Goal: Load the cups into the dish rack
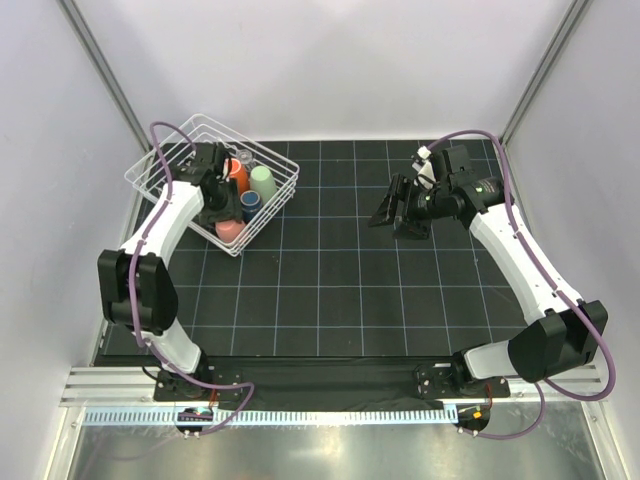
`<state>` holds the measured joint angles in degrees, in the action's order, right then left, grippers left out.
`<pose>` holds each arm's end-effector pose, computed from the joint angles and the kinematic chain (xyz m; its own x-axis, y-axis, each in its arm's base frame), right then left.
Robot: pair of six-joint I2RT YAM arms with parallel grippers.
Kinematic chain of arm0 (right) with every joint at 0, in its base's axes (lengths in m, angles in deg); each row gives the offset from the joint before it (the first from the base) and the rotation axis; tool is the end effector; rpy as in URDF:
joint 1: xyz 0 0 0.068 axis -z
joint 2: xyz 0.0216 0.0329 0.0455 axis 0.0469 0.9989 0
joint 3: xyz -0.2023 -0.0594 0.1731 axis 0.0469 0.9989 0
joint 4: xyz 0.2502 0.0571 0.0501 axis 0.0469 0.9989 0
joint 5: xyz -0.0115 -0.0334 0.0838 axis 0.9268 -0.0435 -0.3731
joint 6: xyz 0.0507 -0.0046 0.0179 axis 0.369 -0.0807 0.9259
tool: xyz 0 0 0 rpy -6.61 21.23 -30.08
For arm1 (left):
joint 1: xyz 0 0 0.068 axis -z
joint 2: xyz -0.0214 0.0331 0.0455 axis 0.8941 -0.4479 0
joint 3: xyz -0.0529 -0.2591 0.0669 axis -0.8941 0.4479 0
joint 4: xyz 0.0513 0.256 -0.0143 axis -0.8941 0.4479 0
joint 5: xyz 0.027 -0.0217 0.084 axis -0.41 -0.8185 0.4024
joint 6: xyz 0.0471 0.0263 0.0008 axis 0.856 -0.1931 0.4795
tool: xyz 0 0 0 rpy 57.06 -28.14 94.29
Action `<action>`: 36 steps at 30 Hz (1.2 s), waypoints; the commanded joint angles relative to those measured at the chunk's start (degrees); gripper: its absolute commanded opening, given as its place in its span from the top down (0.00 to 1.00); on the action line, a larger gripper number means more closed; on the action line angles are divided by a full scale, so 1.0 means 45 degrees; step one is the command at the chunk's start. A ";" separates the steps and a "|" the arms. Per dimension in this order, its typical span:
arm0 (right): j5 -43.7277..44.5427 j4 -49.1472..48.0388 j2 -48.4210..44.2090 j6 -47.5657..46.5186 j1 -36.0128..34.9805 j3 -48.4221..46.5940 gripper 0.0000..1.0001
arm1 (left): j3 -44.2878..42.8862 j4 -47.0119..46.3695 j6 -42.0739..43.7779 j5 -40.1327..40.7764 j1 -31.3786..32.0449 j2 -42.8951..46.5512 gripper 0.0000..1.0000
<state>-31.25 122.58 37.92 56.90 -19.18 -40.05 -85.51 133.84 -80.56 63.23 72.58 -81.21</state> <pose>0.2627 0.0950 0.3481 -0.9206 0.2096 -0.3295 -0.0500 0.7735 0.6318 0.3446 -0.0525 0.2829 -0.8677 -0.2173 -0.4471 -0.1984 0.9760 -0.0894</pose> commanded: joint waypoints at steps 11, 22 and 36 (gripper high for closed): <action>-0.0230 -0.0307 -0.0051 0.0044 0.0012 0.0207 0.25 | -0.0051 -0.0236 -0.0310 -0.0074 -0.0070 -0.0584 0.67; -0.0289 -0.0288 -0.0110 0.0083 -0.0007 0.0227 0.24 | -0.0285 -0.0062 -0.0466 0.0101 -0.0070 -0.0038 0.00; 0.0629 0.0474 -0.0597 -0.1224 0.0012 0.0305 0.12 | -0.0539 -0.1036 -0.3044 -0.2380 0.1489 0.2893 0.00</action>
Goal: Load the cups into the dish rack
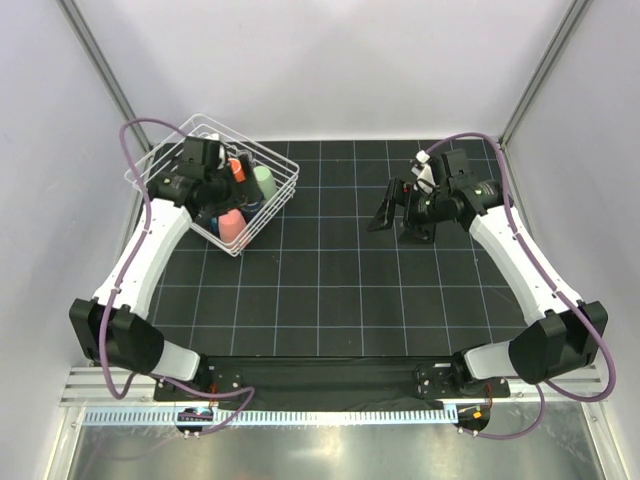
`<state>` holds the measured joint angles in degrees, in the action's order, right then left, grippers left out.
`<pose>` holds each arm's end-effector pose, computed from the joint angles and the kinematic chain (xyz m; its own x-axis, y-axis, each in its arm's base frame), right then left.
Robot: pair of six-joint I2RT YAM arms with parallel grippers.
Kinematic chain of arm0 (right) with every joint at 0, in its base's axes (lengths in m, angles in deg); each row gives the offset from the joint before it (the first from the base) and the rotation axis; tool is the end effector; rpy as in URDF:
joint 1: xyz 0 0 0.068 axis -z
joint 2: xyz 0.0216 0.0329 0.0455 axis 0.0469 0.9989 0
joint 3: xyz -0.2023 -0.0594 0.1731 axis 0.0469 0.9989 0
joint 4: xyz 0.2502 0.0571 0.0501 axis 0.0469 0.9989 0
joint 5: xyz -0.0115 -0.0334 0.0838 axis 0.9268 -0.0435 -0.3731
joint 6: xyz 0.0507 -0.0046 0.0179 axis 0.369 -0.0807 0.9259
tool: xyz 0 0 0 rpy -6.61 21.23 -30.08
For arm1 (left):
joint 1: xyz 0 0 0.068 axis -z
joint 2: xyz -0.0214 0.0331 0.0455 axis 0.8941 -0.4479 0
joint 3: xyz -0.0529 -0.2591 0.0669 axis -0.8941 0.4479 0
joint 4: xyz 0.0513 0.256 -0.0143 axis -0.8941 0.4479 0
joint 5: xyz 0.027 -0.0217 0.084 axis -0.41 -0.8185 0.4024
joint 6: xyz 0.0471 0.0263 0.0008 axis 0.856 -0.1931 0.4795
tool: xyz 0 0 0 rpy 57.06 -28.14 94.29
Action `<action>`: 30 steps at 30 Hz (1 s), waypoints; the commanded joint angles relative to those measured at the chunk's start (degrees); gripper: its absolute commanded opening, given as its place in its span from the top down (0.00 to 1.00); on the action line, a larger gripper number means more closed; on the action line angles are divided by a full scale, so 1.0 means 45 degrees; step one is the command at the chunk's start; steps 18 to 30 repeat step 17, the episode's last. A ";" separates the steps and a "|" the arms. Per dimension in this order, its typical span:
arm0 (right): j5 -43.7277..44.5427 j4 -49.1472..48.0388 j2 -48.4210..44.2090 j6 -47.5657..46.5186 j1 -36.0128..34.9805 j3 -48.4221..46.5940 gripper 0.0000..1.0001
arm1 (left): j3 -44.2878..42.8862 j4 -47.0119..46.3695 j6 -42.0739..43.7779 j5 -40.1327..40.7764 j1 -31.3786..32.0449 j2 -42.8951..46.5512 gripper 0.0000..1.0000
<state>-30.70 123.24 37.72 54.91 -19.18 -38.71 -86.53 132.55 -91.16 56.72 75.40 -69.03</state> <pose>0.2606 0.0940 0.3409 -0.9268 0.1824 -0.3284 -0.0603 0.7907 0.6092 0.3009 -0.0649 0.3556 -0.7465 -0.3729 -0.5511 -0.1888 0.9129 -0.3619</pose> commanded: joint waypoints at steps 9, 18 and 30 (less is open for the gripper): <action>0.0722 -0.0100 -0.1626 -0.1389 -0.0007 0.0984 0.00 | 0.0855 -0.2096 -0.1079 -0.2256 0.3425 0.1276 0.00; 0.0260 -0.5329 -0.5023 -0.0489 -0.0241 0.4946 0.00 | 0.4507 -0.5801 -0.2424 -0.4775 0.3464 0.4636 0.00; 0.0260 -0.5329 -0.5023 -0.0489 -0.0241 0.4946 0.00 | 0.4507 -0.5801 -0.2424 -0.4775 0.3464 0.4636 0.00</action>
